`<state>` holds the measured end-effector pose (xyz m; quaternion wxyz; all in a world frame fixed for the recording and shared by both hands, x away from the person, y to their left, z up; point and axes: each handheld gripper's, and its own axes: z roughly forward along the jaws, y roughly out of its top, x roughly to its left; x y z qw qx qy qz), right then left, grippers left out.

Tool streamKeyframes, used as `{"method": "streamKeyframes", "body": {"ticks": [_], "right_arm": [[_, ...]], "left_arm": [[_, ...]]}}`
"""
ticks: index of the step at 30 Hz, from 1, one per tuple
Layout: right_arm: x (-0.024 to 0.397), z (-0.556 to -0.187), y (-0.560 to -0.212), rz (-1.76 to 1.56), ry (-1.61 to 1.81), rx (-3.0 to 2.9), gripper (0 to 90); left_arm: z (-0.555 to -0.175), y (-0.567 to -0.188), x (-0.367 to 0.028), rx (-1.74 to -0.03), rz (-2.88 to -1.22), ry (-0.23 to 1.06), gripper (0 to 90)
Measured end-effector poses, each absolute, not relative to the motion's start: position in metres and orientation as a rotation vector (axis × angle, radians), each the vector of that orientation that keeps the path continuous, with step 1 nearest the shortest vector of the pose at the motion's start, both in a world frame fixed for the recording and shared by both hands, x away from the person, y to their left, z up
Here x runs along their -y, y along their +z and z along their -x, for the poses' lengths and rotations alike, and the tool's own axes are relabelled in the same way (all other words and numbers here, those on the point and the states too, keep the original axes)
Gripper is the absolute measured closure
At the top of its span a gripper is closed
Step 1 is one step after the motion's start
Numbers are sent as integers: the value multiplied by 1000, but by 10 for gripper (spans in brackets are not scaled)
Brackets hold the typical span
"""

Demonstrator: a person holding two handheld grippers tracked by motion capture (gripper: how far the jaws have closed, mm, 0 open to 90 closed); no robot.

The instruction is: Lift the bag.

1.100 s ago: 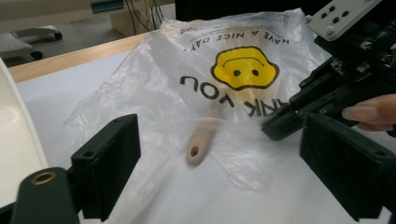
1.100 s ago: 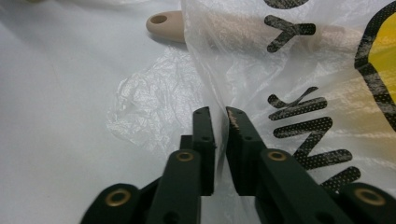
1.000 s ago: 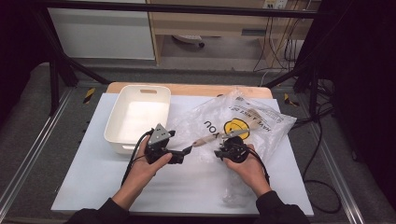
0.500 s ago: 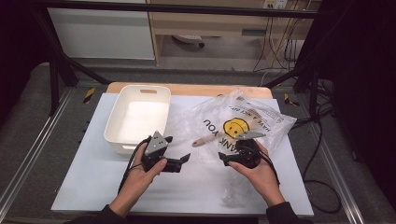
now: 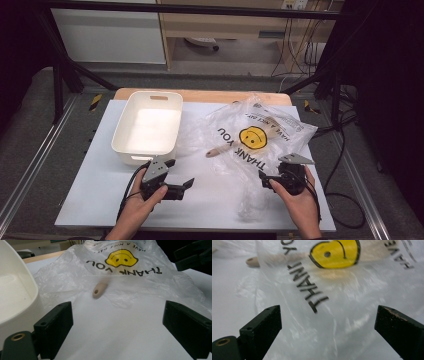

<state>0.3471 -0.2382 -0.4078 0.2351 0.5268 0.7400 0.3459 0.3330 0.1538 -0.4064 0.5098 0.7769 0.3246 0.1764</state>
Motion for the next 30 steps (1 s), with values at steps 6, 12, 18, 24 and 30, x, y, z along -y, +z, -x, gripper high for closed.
{"method": "streamKeyframes", "body": {"ticks": [6, 12, 18, 24, 30], "right_arm": [[254, -334, -424, -1549, 892, -2013, 79], [254, -338, -446, -1655, 855, -2115, 70], [236, -342, -450, -1620, 863, -2164, 61], [221, -342, -453, -1530, 801, -2187, 53], [219, -341, -453, -1480, 784, -2197, 129]], "left_arm": [[-332, -409, -152, -775, -1896, 462, 92], [-328, -410, -144, -732, -1926, 480, 93], [-327, -411, -143, -716, -1932, 478, 92], [-328, -412, -144, -727, -1929, 481, 95], [-329, -411, -146, -733, -1927, 487, 97]]}}
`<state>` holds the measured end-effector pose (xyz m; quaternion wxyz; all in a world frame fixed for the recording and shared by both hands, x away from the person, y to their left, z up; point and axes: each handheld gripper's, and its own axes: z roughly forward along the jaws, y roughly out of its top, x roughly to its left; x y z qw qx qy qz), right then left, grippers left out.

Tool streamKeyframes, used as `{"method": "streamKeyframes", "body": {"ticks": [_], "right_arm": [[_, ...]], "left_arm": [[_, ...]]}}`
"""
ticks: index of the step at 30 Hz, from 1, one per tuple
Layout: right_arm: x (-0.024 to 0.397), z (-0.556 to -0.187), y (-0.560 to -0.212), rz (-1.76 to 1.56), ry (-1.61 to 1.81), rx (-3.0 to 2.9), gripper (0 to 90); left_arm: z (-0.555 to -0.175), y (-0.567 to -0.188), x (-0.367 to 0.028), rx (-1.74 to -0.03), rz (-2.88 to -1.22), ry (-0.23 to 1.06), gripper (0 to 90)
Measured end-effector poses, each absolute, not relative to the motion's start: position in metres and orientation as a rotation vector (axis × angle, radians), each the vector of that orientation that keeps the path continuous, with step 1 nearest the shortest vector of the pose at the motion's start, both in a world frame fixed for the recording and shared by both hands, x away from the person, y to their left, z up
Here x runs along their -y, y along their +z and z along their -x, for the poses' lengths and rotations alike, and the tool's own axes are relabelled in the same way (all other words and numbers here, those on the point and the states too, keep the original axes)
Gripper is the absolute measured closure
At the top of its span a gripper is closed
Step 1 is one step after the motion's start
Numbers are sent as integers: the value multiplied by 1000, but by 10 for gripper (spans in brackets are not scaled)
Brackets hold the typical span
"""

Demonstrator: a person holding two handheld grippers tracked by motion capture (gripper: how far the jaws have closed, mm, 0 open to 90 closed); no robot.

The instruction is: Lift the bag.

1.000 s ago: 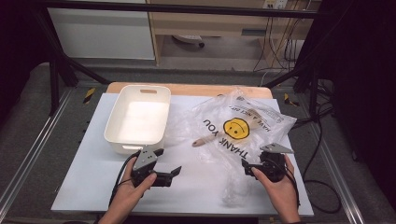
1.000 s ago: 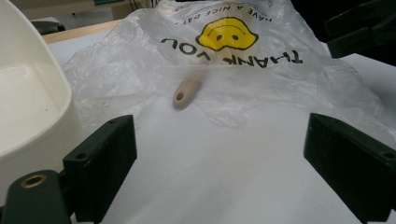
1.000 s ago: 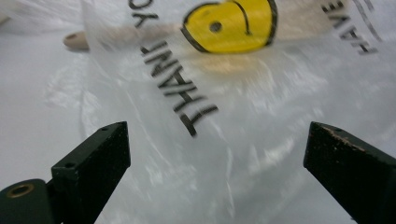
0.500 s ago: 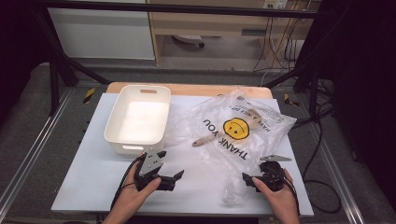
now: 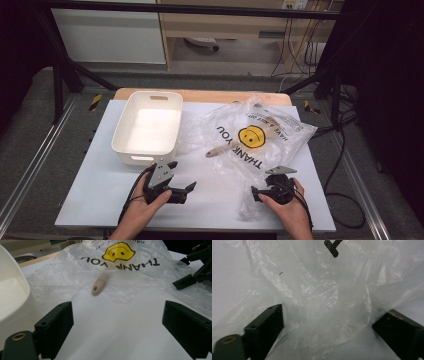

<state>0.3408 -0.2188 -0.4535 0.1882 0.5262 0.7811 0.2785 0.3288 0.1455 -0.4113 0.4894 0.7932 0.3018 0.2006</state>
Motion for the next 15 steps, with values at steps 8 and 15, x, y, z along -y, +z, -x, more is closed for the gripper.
{"method": "streamKeyframes", "body": {"ticks": [8, 15], "right_arm": [[215, -333, -450, -1376, 854, -2228, 518], [211, -332, -450, -1311, 894, -2278, 770]], "left_arm": [[-329, -411, -146, -733, -1927, 488, 104], [-329, -411, -146, -731, -1928, 489, 103]]}}
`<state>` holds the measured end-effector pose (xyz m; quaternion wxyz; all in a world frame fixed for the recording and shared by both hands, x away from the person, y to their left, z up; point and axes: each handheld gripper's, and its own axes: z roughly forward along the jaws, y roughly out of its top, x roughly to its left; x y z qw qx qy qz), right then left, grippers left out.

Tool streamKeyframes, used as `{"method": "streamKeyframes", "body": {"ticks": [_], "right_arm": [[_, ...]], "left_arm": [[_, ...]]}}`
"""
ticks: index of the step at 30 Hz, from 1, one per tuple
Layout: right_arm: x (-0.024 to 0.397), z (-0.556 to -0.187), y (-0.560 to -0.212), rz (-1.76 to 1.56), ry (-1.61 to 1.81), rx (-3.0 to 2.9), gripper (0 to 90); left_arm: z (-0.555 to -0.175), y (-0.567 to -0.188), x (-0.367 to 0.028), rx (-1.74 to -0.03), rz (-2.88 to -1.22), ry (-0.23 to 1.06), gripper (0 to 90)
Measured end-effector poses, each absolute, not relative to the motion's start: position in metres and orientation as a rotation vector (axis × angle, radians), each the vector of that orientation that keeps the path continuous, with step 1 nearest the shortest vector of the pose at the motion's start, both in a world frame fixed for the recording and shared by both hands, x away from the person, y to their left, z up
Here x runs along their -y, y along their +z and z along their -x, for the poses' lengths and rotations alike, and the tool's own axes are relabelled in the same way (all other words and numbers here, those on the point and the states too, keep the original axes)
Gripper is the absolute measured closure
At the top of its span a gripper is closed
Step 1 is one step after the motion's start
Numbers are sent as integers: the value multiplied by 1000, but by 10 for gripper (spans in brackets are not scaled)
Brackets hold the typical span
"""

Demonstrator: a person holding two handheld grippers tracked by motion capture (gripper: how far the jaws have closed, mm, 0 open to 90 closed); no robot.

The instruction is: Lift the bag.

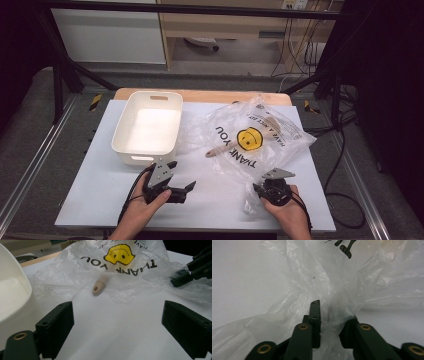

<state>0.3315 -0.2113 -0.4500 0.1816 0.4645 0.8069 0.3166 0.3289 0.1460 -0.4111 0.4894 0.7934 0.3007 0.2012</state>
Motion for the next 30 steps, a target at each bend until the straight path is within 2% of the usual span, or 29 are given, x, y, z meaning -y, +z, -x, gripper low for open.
{"method": "streamKeyframes", "body": {"ticks": [3, 6, 30], "right_arm": [[210, -332, -450, -1284, 902, -2300, 867], [211, -332, -449, -1270, 912, -2317, 899], [260, -329, -443, -1372, 834, -2299, 900]], "left_arm": [[-329, -411, -147, -734, -1924, 491, 103], [-329, -411, -147, -735, -1924, 491, 104], [-329, -400, -138, -729, -1890, 509, 109]]}}
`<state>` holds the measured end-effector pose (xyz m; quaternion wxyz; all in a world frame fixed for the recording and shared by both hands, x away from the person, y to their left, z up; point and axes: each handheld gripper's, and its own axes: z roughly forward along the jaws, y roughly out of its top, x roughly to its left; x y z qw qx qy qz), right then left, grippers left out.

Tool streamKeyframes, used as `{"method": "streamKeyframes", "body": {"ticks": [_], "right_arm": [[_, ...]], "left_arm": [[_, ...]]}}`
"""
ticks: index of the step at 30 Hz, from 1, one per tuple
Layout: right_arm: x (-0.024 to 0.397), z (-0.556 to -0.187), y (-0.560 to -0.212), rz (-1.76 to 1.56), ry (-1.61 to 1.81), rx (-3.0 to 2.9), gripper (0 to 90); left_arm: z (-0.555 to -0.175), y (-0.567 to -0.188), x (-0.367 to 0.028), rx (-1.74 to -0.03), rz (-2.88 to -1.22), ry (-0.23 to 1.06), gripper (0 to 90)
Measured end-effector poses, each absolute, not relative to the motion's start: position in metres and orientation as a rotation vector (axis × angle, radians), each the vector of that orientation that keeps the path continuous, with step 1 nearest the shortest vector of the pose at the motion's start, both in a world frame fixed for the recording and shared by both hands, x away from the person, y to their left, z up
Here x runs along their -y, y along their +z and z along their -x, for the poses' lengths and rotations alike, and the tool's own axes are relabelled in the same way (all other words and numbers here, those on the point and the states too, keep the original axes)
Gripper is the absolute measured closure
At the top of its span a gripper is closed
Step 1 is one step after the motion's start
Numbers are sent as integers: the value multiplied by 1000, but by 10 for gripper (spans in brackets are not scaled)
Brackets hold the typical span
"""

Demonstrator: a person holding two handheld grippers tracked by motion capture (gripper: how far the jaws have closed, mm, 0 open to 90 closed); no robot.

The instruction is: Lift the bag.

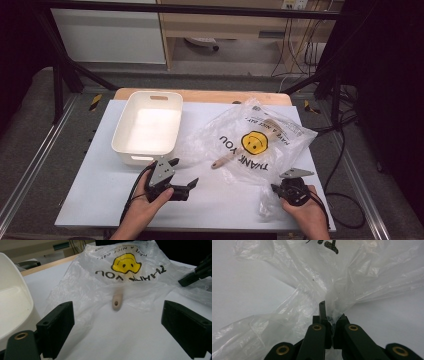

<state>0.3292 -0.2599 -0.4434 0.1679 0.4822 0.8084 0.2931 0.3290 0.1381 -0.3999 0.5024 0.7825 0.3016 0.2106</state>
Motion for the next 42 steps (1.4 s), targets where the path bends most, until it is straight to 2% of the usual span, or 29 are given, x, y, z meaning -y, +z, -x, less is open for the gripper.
{"method": "streamKeyframes", "body": {"ticks": [11, 22, 29, 32, 37, 42], "right_arm": [[294, -330, -443, -1443, 815, -2243, 900], [307, -331, -443, -1470, 812, -2214, 900], [308, -331, -444, -1469, 822, -2212, 900], [308, -331, -444, -1469, 822, -2212, 900], [310, -330, -442, -1474, 795, -2216, 900], [314, -330, -442, -1487, 780, -2202, 900]], "left_arm": [[-344, -396, -113, -740, -1904, 513, 114], [-383, -426, -78, -807, -1992, 537, 134], [-397, -442, -77, -864, -2068, 522, 143], [-398, -444, -76, -877, -2077, 554, 144], [-398, -440, -75, -909, -2039, 540, 172], [-399, -439, -76, -929, -1998, 510, 162]]}}
